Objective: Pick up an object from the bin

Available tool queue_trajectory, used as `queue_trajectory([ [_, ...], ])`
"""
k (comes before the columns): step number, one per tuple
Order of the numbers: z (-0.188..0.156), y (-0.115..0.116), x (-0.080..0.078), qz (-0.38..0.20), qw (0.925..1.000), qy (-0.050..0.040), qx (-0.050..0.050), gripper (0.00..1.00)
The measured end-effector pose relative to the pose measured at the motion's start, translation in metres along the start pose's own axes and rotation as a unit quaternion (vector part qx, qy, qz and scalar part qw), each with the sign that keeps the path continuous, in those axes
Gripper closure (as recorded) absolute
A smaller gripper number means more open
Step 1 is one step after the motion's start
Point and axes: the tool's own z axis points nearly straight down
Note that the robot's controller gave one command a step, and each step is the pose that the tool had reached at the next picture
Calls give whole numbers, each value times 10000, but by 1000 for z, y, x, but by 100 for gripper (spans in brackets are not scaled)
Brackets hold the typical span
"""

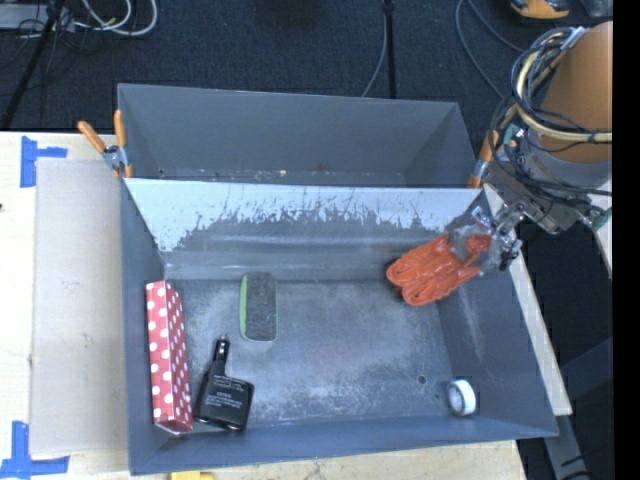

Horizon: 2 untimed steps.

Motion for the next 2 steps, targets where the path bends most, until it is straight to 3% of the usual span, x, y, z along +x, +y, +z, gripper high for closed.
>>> queue_trajectory([
  [2, 5, 0, 2, 29, 10000, 22, -37, 100],
])
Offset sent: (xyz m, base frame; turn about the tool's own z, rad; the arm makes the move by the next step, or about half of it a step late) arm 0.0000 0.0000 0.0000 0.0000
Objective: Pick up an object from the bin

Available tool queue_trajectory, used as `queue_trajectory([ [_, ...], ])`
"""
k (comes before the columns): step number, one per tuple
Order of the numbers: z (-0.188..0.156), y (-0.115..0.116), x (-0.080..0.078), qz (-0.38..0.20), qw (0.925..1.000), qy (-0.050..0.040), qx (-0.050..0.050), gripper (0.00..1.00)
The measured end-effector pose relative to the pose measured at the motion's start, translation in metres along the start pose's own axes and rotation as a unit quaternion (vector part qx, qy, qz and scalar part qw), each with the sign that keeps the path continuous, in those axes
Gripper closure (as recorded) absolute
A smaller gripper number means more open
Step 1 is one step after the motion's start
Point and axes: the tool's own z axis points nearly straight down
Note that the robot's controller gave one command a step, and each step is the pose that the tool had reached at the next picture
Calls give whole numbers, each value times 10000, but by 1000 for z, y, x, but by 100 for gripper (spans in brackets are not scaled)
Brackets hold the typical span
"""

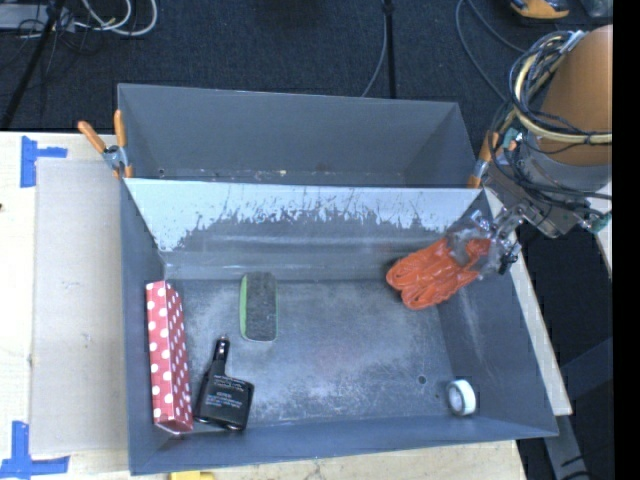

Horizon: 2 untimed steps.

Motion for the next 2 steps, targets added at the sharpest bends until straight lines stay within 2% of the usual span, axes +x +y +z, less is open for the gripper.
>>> queue_trajectory([
  [1, 61, 0, 30, -1120, 9937, -5, -12, 100],
  [2, 61, 0, 30, -1109, 9938, -4, -16, 100],
])
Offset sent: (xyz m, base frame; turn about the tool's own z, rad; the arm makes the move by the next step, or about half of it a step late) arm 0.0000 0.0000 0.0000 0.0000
